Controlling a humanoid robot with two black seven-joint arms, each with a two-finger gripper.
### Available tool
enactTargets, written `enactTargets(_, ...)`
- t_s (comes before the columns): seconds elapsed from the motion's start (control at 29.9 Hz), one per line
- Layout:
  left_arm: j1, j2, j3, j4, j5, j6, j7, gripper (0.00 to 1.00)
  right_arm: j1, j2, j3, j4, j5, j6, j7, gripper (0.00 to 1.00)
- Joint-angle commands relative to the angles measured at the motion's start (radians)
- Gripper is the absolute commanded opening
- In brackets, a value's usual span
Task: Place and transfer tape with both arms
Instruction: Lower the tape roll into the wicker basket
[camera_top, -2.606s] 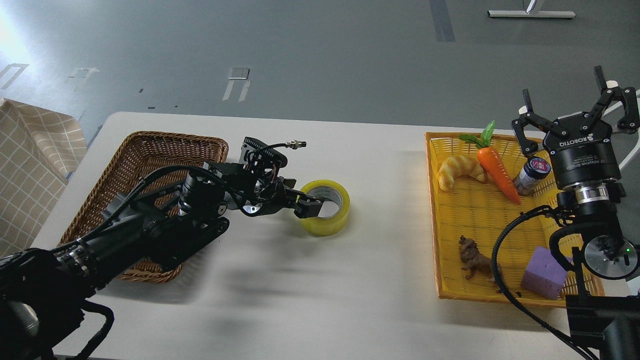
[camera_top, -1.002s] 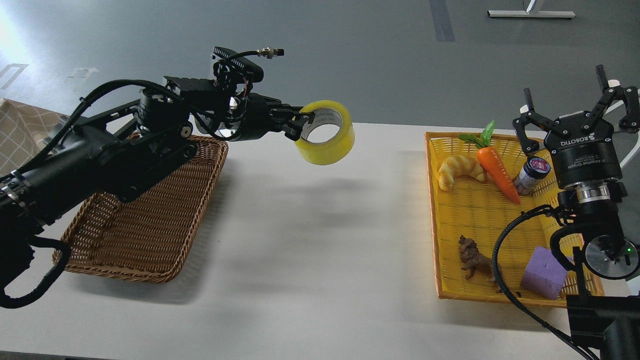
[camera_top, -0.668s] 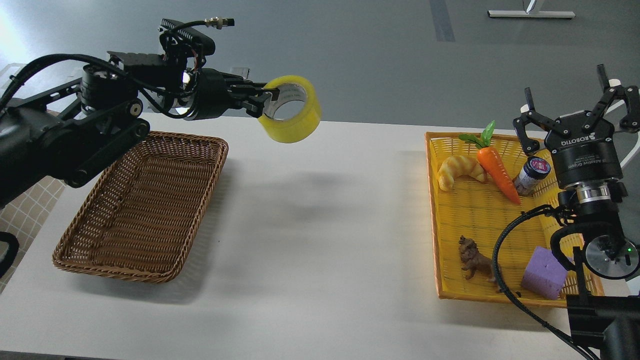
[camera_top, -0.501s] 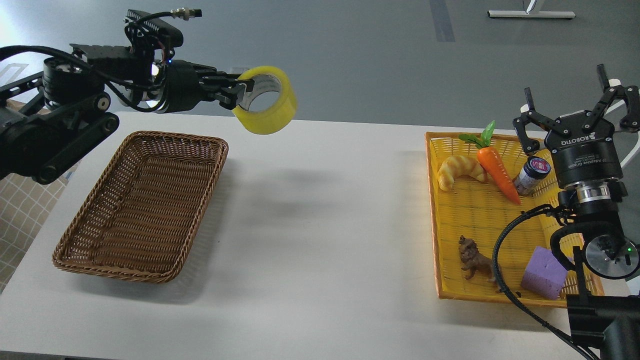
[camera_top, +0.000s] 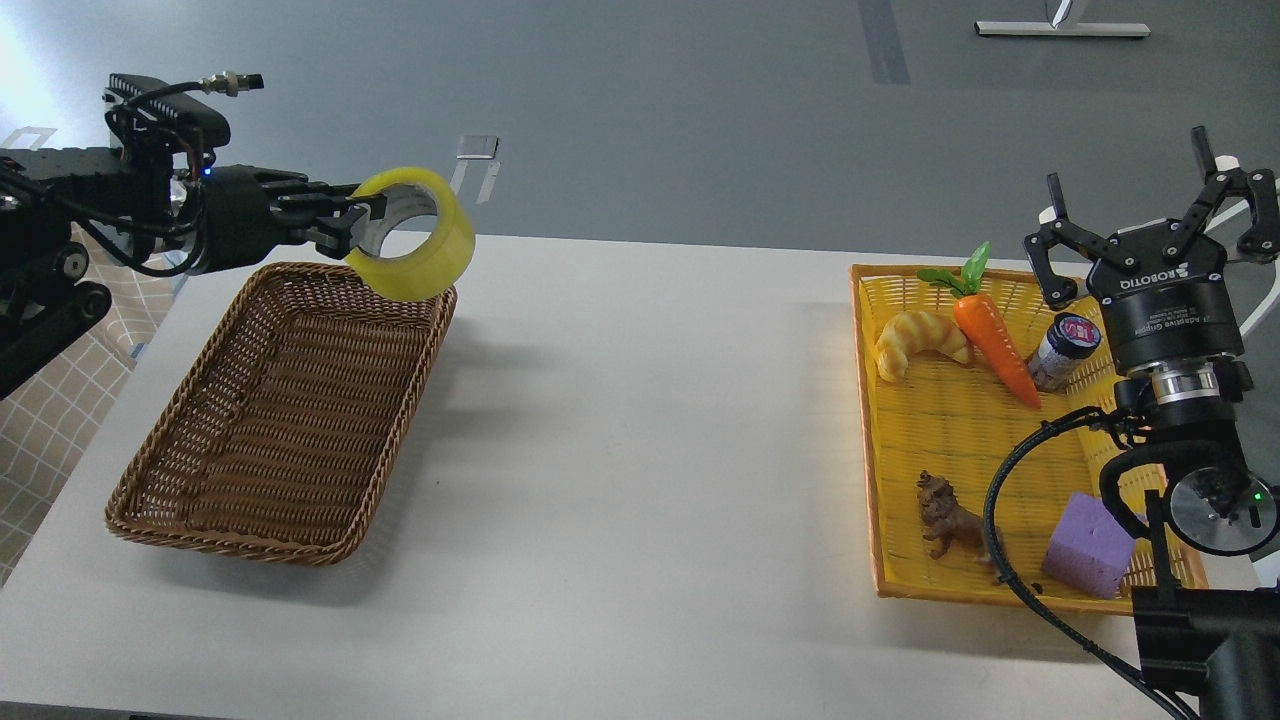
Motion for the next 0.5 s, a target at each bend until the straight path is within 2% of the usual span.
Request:
enactTargets(0.0, 0.059, 0.020, 0.001, 0.006, 0.005, 0.038, -0.002, 0.00, -0.002, 0.000, 0.000, 0.000, 0.000, 0.000, 0.000, 1.00)
enactTargets(0.23, 0.136, 0.026, 0.001, 0.052, 0.008, 0.093, -0.004, 0.00, -0.002, 0.000, 0.000, 0.000, 0.000, 0.000, 0.000, 1.00)
enactTargets(0.37, 0.176, 0.028, 0.001, 0.089, 0.008, 0.127, -0.034, 0.00, -0.003, 0.000, 0.000, 0.000, 0.000, 0.000, 0.000, 1.00)
enactTargets(0.47, 0.193, 0.028, 0.001, 0.118, 0.008, 0.149, -0.037, 0.00, -0.003, 0.000, 0.000, 0.000, 0.000, 0.000, 0.000, 1.00)
